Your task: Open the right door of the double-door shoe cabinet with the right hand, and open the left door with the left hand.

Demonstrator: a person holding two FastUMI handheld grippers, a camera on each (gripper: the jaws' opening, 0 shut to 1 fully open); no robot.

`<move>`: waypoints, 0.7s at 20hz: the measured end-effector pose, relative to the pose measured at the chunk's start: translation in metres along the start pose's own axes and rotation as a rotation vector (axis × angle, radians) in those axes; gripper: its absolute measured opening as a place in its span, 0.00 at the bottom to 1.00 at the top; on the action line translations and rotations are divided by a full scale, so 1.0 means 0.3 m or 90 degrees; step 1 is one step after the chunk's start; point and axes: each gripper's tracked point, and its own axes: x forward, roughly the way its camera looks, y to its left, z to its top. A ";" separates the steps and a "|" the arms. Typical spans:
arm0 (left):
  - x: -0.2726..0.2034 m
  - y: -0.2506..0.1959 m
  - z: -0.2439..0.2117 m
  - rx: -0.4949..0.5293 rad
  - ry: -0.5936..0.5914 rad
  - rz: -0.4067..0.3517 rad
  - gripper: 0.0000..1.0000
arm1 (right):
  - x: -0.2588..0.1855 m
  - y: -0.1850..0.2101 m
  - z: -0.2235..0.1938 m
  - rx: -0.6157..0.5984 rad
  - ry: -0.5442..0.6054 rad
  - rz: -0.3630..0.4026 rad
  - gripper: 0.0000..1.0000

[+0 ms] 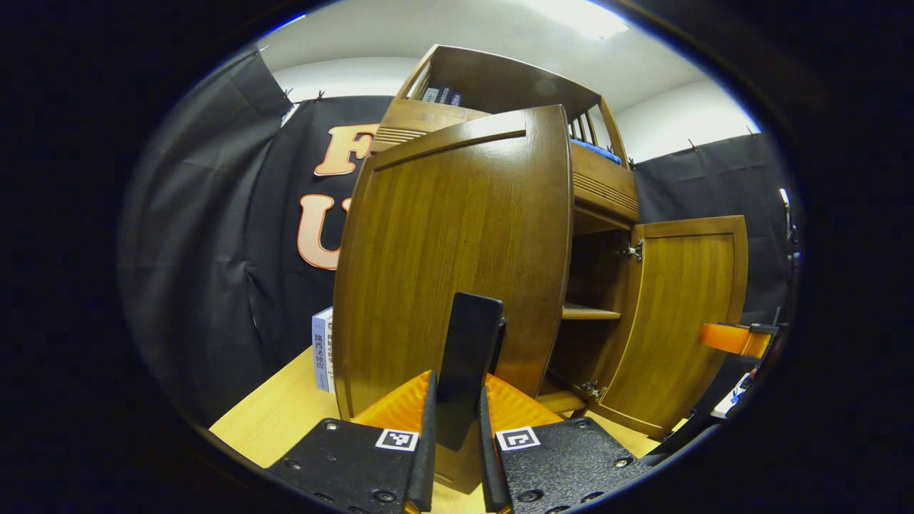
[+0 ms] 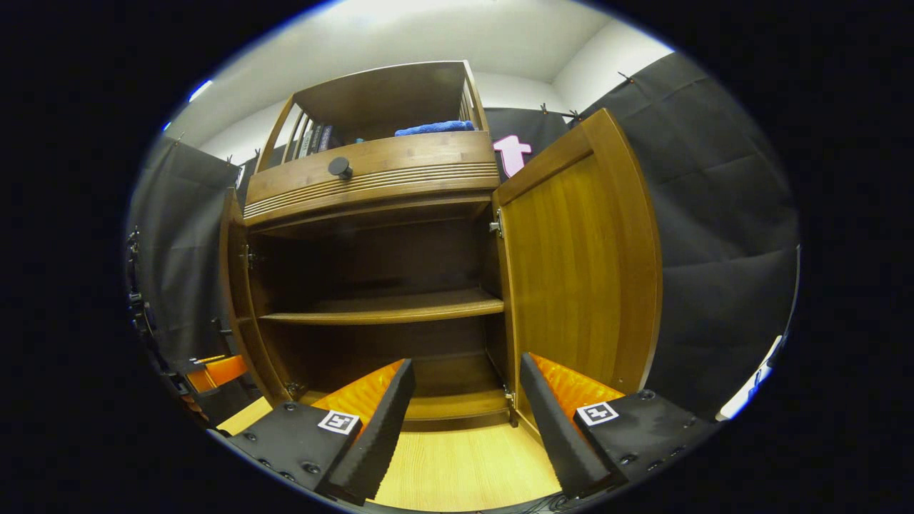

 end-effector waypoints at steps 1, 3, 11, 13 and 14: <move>-0.003 0.004 0.001 0.004 -0.004 0.004 0.27 | 0.003 0.015 -0.005 -0.001 0.002 0.003 0.95; -0.003 0.012 0.002 0.013 -0.014 0.015 0.27 | 0.005 0.041 -0.010 -0.002 0.004 0.010 1.00; -0.016 0.036 0.006 0.015 -0.036 0.055 0.28 | 0.014 0.115 -0.019 -0.009 0.002 0.035 0.95; -0.019 0.076 0.004 0.008 -0.037 0.078 0.27 | 0.016 0.126 -0.019 -0.011 0.000 0.039 0.95; -0.030 0.104 -0.003 0.001 -0.036 0.090 0.26 | 0.016 0.128 -0.020 -0.012 0.001 0.040 0.95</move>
